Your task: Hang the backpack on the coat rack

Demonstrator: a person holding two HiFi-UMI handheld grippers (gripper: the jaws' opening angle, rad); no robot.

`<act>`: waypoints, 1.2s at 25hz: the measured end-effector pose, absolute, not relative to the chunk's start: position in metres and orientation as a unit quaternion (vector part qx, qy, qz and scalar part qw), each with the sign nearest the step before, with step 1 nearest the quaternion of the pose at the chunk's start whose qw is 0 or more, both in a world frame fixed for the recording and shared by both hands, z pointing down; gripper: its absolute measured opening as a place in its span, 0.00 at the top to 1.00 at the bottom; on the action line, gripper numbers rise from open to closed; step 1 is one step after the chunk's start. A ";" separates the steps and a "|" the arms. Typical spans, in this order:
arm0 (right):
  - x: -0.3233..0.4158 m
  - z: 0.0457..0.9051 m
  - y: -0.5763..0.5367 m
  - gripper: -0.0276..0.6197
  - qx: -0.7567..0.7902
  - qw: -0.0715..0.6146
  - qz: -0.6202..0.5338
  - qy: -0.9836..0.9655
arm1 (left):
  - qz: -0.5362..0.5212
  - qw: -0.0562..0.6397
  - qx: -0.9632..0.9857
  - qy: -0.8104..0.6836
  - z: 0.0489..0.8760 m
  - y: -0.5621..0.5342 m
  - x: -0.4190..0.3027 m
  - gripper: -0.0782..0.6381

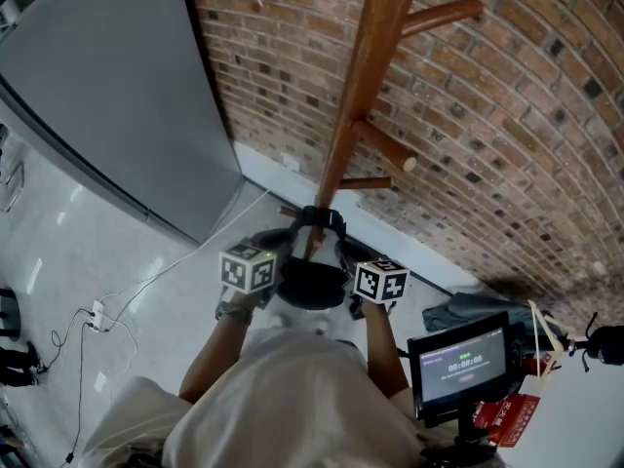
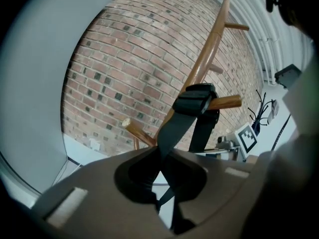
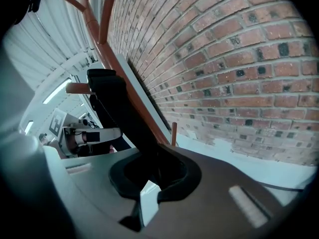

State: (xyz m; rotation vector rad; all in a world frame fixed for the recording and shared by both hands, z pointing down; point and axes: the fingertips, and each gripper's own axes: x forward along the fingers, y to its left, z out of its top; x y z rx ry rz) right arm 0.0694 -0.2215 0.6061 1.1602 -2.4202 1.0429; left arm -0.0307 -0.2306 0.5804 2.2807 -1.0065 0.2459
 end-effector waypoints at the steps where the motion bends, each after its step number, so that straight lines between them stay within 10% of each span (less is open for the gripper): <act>1: 0.069 0.606 -0.222 0.95 0.399 0.130 0.359 -0.833 | 0.092 0.314 0.865 -0.380 0.581 -0.231 -0.029 0.88; 30: 0.041 0.611 -0.242 0.88 0.391 0.129 0.355 -0.839 | 0.078 0.318 0.876 -0.355 0.593 -0.243 -0.008 0.83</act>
